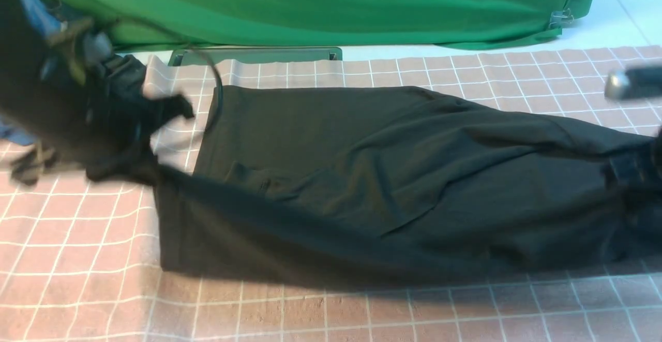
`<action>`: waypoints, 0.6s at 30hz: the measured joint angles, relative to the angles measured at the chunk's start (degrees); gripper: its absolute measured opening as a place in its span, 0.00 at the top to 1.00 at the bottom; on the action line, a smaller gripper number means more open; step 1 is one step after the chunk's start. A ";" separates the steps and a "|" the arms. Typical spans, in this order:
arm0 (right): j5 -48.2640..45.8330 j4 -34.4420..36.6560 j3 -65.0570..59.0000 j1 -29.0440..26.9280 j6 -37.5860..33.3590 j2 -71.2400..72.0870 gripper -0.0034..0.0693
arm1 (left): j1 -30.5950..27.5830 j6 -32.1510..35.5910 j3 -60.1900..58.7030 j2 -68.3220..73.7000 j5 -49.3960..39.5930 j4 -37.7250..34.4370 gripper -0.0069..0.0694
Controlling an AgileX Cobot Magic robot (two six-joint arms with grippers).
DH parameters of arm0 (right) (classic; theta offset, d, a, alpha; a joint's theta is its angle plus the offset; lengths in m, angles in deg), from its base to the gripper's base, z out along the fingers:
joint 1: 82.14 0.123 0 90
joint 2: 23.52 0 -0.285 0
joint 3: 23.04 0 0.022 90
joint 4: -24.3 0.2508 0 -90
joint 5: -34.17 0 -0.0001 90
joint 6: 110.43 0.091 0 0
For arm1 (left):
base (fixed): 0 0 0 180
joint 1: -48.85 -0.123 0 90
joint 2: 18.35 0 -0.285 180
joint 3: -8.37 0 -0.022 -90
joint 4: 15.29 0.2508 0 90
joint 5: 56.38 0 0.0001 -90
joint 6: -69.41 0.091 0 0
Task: Fold a long-sleeved shirt over a pink coffee tablecloth.
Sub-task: 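Fold the black garment in half by bringing its near edge over to the far edge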
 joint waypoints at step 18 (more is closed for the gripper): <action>-7.18 -0.05 46.76 -2.03 -1.72 -38.74 0.79 | -9.28 2.74 39.29 37.53 -1.67 -5.06 0.89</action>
